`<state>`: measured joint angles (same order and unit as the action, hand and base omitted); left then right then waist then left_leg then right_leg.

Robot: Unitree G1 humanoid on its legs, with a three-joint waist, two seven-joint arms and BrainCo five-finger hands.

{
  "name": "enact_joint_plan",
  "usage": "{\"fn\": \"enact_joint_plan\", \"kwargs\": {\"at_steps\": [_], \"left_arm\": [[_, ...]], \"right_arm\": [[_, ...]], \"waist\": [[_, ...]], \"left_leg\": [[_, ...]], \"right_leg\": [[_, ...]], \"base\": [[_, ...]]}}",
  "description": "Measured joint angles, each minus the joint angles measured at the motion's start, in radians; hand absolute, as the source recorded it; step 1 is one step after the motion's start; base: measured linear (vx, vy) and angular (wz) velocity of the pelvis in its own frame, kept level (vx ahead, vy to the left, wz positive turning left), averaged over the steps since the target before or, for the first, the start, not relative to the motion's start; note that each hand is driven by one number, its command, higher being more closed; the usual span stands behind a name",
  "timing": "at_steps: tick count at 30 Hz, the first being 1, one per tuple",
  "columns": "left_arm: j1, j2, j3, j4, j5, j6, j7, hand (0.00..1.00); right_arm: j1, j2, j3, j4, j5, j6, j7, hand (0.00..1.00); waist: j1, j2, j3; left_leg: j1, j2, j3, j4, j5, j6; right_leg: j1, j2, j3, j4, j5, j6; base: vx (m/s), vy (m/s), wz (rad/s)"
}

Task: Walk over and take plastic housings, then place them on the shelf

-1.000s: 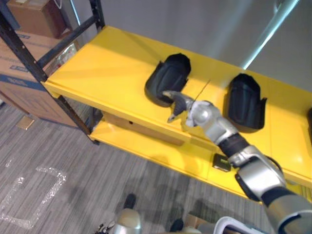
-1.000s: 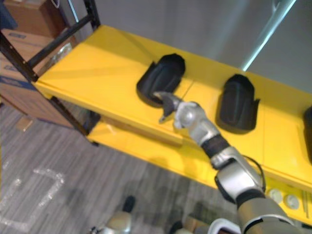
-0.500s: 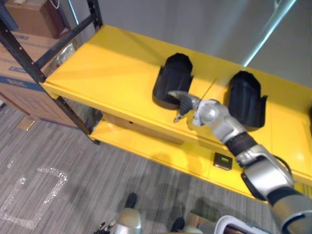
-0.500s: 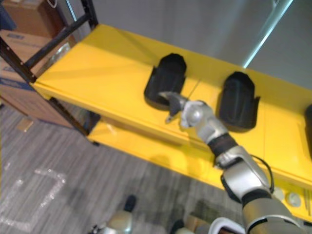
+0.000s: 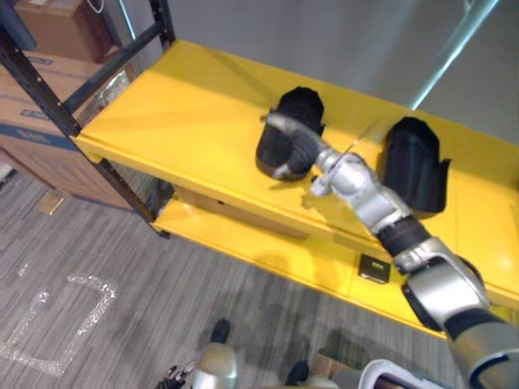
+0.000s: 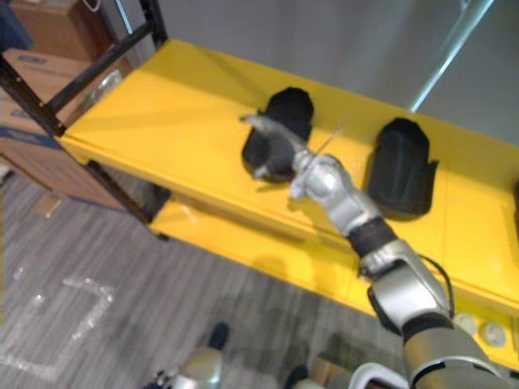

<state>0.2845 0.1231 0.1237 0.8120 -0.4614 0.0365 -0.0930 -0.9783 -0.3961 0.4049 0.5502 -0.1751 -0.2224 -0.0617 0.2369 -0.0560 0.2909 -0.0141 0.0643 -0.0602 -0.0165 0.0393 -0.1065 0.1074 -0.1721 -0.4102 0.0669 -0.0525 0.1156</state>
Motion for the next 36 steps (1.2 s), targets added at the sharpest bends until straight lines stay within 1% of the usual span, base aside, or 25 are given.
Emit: {"fn": "enact_joint_plan", "kwargs": {"at_steps": [3,4,5,7,8,9,10,12,13,15,16,19,21,25,28,31,34,36], "left_arm": [[0.001,-0.005,0.0,0.002,0.0,-0.011,0.0,0.0],[0.001,-0.005,-0.003,0.002,0.0,-0.012,-0.001,0.0],[0.001,-0.004,-0.01,0.002,-0.001,-0.013,-0.001,0.0],[0.001,-0.004,-0.01,0.003,-0.003,-0.013,0.0,0.0],[0.003,-0.006,-0.011,0.006,-0.004,-0.014,0.0,0.0],[0.005,-0.011,-0.011,0.011,-0.003,-0.015,0.0,0.0],[0.009,-0.011,-0.011,0.015,-0.004,-0.016,0.0,0.0],[0.011,-0.014,-0.011,0.032,-0.001,-0.03,-0.001,0.0],[0.012,-0.015,-0.01,0.038,0.0,-0.045,-0.001,0.0],[0.013,-0.015,-0.01,0.043,0.0,-0.058,-0.001,0.0],[0.013,-0.015,-0.009,0.043,0.0,-0.064,-0.002,0.0],[0.017,-0.016,-0.01,0.044,-0.001,-0.092,-0.002,0.0],[0.017,-0.016,-0.01,0.043,-0.002,-0.1,-0.001,0.0],[0.017,-0.015,-0.01,0.042,-0.002,-0.1,0.001,0.0],[0.017,-0.015,-0.01,0.041,-0.001,-0.1,0.001,0.0],[0.017,-0.014,-0.01,0.041,0.0,-0.1,0.002,0.0],[0.019,-0.011,-0.01,0.044,0.0,-0.101,0.003,0.0],[0.021,-0.009,-0.009,0.047,0.0,-0.104,0.003,0.0]], "right_arm": [[-0.001,0.015,-0.077,0.0,0.004,0.006,-0.11,0.0],[0.003,0.02,-0.094,-0.004,0.005,0.011,-0.126,0.0],[0.036,0.032,-0.147,-0.043,0.014,0.035,-0.152,0.0],[0.123,0.056,-0.223,-0.12,0.073,0.059,-0.195,0.0],[0.196,0.074,-0.256,-0.164,0.113,0.077,-0.208,0.0],[0.268,0.096,-0.27,-0.199,0.135,0.097,-0.221,0.0],[0.3,0.109,-0.27,-0.212,0.142,0.108,-0.224,0.0],[0.411,0.158,-0.267,-0.261,0.161,0.136,-0.223,0.0],[0.462,0.192,-0.261,-0.281,0.16,0.15,-0.217,0.0],[0.487,0.21,-0.248,-0.299,0.156,0.16,-0.216,0.0],[0.498,0.218,-0.233,-0.308,0.137,0.16,-0.215,0.0],[0.523,0.247,-0.225,-0.308,0.113,0.161,-0.214,0.0],[0.526,0.26,-0.223,-0.307,0.111,0.161,-0.199,0.0],[0.526,0.272,-0.221,-0.307,0.112,0.15,-0.178,0.0],[0.526,0.274,-0.21,-0.307,0.126,0.12,-0.17,0.0],[0.53,0.282,-0.197,-0.307,0.153,0.121,-0.146,0.0],[0.553,0.291,-0.189,-0.307,0.162,0.144,-0.105,0.0],[0.554,0.294,-0.175,-0.306,0.162,0.148,-0.089,0.0]], "waist": [[-0.002,0.003,0.002],[-0.003,0.003,0.002],[-0.004,0.004,0.002],[-0.007,0.004,0.002],[-0.012,0.004,0.002],[-0.023,0.004,0.002],[-0.032,0.004,0.002],[-0.046,0.012,0.007],[-0.06,0.016,0.01],[-0.063,0.018,0.011],[-0.063,0.018,0.011],[-0.065,0.016,0.012],[-0.064,0.013,0.013],[-0.064,0.008,0.016],[-0.065,0.005,0.017],[-0.066,-0.005,0.017],[-0.07,-0.013,0.014],[-0.074,-0.017,0.012]], "left_leg": [[-0.005,-0.001,-0.005,0.006,0.0,0.0],[-0.005,-0.001,-0.005,0.007,0.0,0.0],[-0.004,-0.002,-0.005,0.008,0.0,0.0],[-0.003,-0.003,-0.004,0.009,-0.001,0.001],[-0.002,-0.004,-0.002,0.009,-0.001,0.002],[-0.001,-0.005,0.001,0.009,-0.002,0.003],[0.0,-0.005,0.002,0.009,-0.002,0.003],[0.011,-0.004,0.017,0.007,-0.003,0.005],[0.014,-0.002,0.027,0.005,-0.006,0.007],[0.015,0.003,0.044,0.002,-0.011,0.012],[0.015,0.006,0.054,0.0,-0.007,0.004],[0.029,0.006,0.061,-0.013,-0.005,0.001],[0.029,0.003,0.061,-0.015,-0.005,0.001],[0.031,-0.006,0.061,-0.026,-0.004,0.002],[0.032,-0.012,0.063,-0.029,-0.004,0.003],[0.041,-0.011,0.067,-0.034,-0.004,0.003],[0.069,-0.009,0.083,-0.05,-0.002,0.003],[0.076,-0.009,0.096,-0.058,0.001,0.004]], "right_leg": [[0.0,0.0,-0.003,0.001,0.0,0.0],[0.0,-0.001,-0.003,0.002,0.0,0.0],[0.0,-0.002,-0.003,0.003,0.0,0.0],[0.0,-0.004,-0.002,0.007,-0.001,-0.001],[-0.001,-0.006,0.0,0.01,-0.001,-0.001],[-0.002,-0.007,0.003,0.012,-0.001,-0.001],[-0.002,-0.008,0.004,0.012,-0.001,-0.001],[-0.003,-0.008,0.021,0.015,-0.001,-0.001],[-0.004,-0.008,0.031,0.016,-0.001,-0.001],[-0.014,-0.004,0.05,0.016,-0.001,0.0],[-0.024,-0.003,0.059,0.017,0.0,0.002],[-0.024,-0.004,0.062,0.016,0.001,0.003],[-0.024,-0.007,0.062,0.015,0.002,0.004],[-0.024,-0.014,0.059,0.01,0.004,0.008],[-0.024,-0.02,0.059,0.009,0.006,0.012],[-0.021,-0.02,0.061,0.008,0.007,0.012],[-0.011,-0.019,0.077,0.009,0.008,0.013],[-0.016,-0.019,0.085,0.009,0.009,0.015]], "base": [[-0.01,-0.007,0.04],[0.0,0.0,0.0],[0.0,0.0,0.0],[0.0,0.0,0.0],[-0.02,0.003,-0.05],[-0.02,0.003,-0.05],[-0.02,0.003,-0.09],[-0.03,0.002,-0.21],[-0.04,-0.001,-0.25],[-0.04,-0.008,-0.27],[-0.02,-0.008,-0.24],[0.02,-0.008,-0.08],[0.04,0.0,0.0],[0.0,0.0,0.0],[0.0,0.0,0.0],[0.0,-0.005,-0.04],[-0.02,-0.007,-0.14],[-0.04,-0.003,-0.19]]}}
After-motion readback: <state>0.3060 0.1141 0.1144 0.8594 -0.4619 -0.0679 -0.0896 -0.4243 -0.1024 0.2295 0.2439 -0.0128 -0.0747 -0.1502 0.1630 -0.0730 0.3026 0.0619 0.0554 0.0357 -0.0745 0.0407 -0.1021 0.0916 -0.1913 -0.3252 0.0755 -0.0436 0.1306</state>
